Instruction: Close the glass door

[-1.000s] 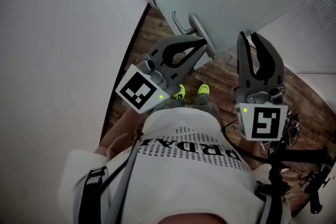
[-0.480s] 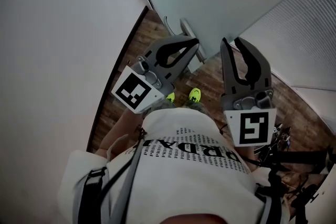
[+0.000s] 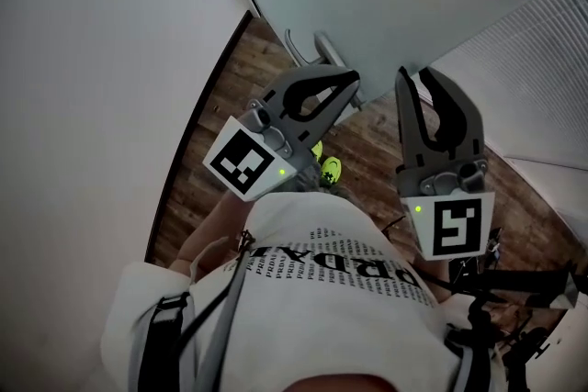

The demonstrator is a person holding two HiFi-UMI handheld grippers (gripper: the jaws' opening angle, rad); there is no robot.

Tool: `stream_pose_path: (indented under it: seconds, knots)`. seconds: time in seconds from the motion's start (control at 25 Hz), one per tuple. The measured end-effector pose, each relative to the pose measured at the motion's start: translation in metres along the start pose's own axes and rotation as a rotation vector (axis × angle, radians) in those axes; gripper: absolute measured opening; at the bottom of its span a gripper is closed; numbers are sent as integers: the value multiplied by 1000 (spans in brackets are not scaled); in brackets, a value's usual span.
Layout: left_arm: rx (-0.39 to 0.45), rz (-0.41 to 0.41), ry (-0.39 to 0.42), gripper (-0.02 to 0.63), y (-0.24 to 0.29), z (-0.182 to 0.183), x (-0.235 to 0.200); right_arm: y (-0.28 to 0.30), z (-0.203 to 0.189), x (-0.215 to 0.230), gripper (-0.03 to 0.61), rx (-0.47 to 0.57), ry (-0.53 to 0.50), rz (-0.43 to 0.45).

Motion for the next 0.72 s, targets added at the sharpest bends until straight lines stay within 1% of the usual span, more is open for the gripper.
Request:
stream_pose_path:
  seconds: [0.12, 0.24, 0.4, 0.52, 0.72]
  knots:
    - [15, -27, 17, -2, 6, 4, -2, -4, 3, 10, 43, 11, -12, -37]
    - [40, -67, 23, -2, 11, 7, -3, -9, -3, 16, 43, -16, -24, -91]
    - [32, -98, 33, -2, 16, 6, -6, -11, -5, 25, 43, -8, -44, -143]
    - [32, -109, 37, -2, 16, 7, -7, -10, -6, 27, 43, -11, -55, -149]
    - [37, -110, 46, -2, 15, 8, -5, -10, -5, 25, 43, -7, -60, -127]
Point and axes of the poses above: the fingertips, and each gripper's own axes: y forward along the fingers, x to its right, z out of its top, the point moved 3 cm from there along -y, backward along the fingers, and after that the axes turned 4 degrees about -y, right-handed, at the moved point
